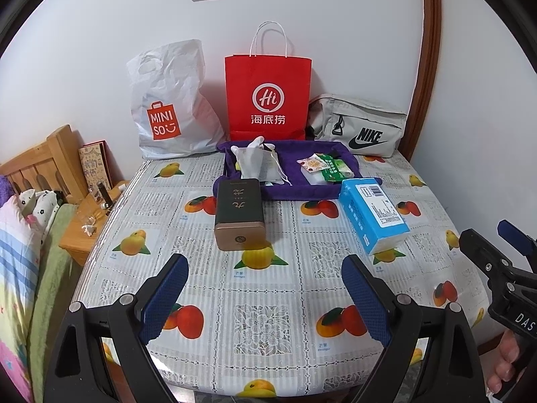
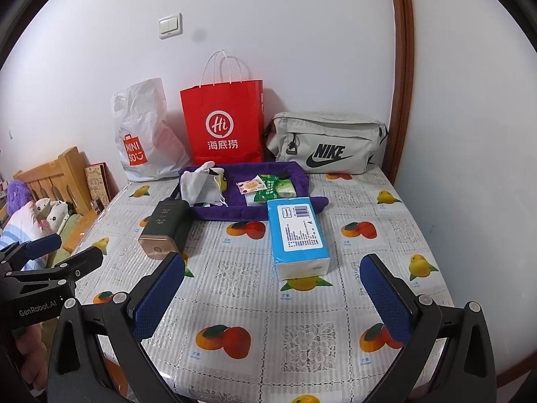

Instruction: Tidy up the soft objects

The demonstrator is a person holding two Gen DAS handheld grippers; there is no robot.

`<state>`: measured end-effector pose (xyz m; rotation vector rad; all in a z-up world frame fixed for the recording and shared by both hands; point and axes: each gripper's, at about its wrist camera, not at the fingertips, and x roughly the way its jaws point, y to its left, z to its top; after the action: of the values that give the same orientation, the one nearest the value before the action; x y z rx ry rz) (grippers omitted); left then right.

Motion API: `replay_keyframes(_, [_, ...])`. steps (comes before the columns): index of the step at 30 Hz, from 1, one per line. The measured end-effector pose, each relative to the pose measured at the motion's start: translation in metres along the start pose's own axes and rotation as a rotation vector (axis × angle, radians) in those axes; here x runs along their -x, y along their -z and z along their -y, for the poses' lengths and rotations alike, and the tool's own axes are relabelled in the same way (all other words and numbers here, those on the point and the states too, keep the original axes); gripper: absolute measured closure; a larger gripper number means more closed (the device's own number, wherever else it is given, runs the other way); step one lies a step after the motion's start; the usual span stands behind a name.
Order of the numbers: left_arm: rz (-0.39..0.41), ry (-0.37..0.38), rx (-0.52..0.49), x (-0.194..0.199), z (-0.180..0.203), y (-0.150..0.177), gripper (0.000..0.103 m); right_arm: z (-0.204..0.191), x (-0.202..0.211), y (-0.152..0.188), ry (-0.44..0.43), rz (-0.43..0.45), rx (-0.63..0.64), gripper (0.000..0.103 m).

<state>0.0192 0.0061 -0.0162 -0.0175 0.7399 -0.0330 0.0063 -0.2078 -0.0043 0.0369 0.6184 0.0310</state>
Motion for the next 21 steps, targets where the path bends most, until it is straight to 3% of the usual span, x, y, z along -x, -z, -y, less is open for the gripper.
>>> replay_keyframes(21, [0.0, -0.003, -0.001, 0.0015, 0.0001, -0.0005, 0.01, 0.0002, 0.0013, -0.0004, 0.002, -0.003, -0.007, 0.0])
